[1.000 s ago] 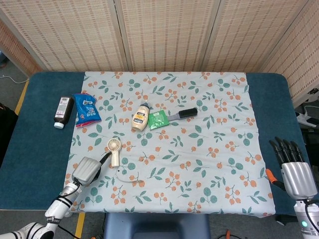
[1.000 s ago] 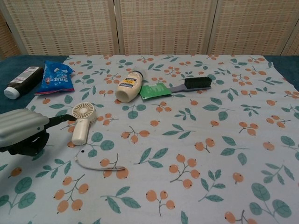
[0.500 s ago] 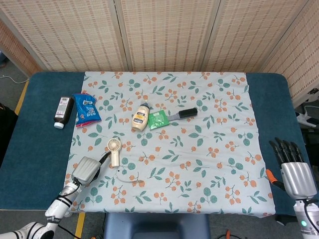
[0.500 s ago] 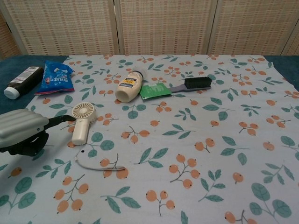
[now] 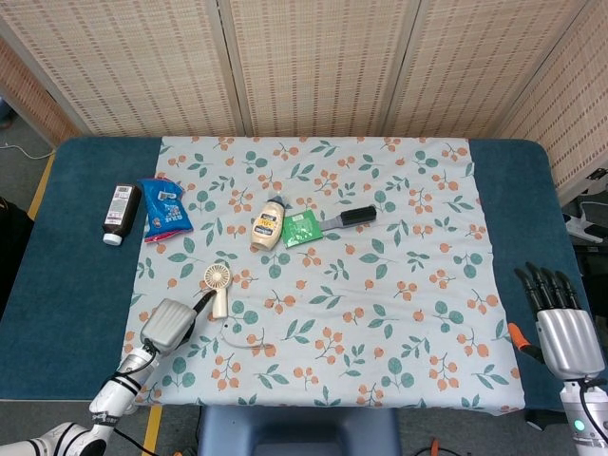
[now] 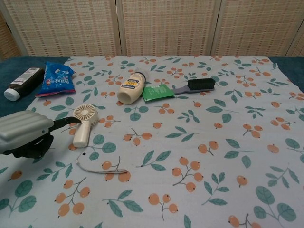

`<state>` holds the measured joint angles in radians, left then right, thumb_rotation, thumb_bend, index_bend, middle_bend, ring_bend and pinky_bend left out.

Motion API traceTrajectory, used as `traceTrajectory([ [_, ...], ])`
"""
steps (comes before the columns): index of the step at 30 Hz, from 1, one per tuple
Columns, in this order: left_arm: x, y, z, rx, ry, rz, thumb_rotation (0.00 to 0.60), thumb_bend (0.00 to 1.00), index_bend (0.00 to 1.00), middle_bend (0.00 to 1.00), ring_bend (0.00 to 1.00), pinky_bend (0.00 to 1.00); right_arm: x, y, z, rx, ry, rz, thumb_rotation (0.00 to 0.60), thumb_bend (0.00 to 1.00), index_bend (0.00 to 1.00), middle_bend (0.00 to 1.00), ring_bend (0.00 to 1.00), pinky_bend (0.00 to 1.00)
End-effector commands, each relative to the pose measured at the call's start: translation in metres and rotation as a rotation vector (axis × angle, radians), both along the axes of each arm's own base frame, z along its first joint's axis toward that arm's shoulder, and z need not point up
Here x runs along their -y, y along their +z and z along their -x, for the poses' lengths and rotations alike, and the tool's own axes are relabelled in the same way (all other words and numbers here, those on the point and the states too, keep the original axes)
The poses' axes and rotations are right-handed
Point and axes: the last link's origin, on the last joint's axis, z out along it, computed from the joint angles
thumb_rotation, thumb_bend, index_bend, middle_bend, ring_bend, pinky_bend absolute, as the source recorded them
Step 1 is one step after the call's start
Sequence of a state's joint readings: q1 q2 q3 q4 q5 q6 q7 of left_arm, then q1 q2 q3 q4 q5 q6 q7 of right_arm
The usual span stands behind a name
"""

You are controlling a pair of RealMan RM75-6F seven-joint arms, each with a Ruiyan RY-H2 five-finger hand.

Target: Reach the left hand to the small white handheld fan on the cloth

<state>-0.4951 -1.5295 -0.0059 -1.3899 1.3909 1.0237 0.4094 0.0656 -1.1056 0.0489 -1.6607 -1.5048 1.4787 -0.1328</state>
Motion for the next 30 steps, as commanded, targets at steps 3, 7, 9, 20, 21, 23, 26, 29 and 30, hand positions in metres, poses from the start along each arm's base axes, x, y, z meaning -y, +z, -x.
traceTrajectory([
  [3, -0.0017, -0.0015, -0.0002, -0.006, 0.001, 0.002, 0.600, 0.90, 0.00, 0.87, 0.77, 0.95, -0.0004, -0.0001, -0.0005, 0.000, -0.003, -0.005, 0.600, 0.21, 0.00, 0.00, 0.00, 0.00],
  [7, -0.0015, -0.0017, 0.0016, -0.015, 0.001, 0.003, 0.600, 0.90, 0.00, 0.87, 0.77, 0.95, -0.0003, 0.0019, -0.0006, 0.000, -0.004, 0.004, 0.600, 0.21, 0.00, 0.00, 0.00, 0.00],
  [9, -0.0011, -0.0021, 0.0021, -0.020, 0.003, 0.005, 0.600, 0.90, 0.00, 0.87, 0.77, 0.95, -0.0003, 0.0023, -0.0005, 0.000, -0.005, 0.006, 0.600, 0.21, 0.00, 0.00, 0.00, 0.00],
  [20, 0.0007, -0.0029, 0.0018, -0.029, -0.008, 0.002, 0.600, 0.90, 0.00, 0.87, 0.77, 0.95, -0.0003, 0.0022, -0.0006, -0.001, -0.009, 0.004, 0.600, 0.21, 0.00, 0.00, 0.00, 0.00],
  [21, 0.0006, -0.0030, 0.0019, -0.031, -0.008, 0.002, 0.600, 0.90, 0.00, 0.87, 0.77, 0.95, -0.0003, 0.0021, -0.0006, -0.001, -0.009, 0.004, 0.600, 0.21, 0.00, 0.00, 0.00, 0.00],
  [23, 0.0006, -0.0033, 0.0019, -0.034, -0.010, 0.002, 0.600, 0.90, 0.00, 0.87, 0.77, 0.95, -0.0003, 0.0022, -0.0006, -0.001, -0.010, 0.004, 0.600, 0.21, 0.00, 0.00, 0.00, 0.00],
  [26, 0.0006, -0.0035, 0.0019, -0.040, -0.014, 0.002, 0.600, 0.90, 0.00, 0.87, 0.77, 0.95, -0.0003, 0.0023, -0.0007, 0.000, -0.010, 0.005, 0.600, 0.21, 0.00, 0.00, 0.00, 0.00],
  [29, 0.0016, -0.0054, 0.0027, -0.065, -0.029, 0.005, 0.600, 0.90, 0.00, 0.88, 0.77, 0.95, -0.0001, 0.0028, -0.0006, -0.001, -0.010, 0.007, 0.600, 0.21, 0.00, 0.00, 0.00, 0.00],
  [30, 0.0017, -0.0057, 0.0031, -0.071, -0.030, 0.004, 0.600, 0.90, 0.00, 0.88, 0.77, 0.95, -0.0002, 0.0027, -0.0007, 0.000, -0.011, 0.007, 0.600, 0.21, 0.00, 0.00, 0.00, 0.00],
])
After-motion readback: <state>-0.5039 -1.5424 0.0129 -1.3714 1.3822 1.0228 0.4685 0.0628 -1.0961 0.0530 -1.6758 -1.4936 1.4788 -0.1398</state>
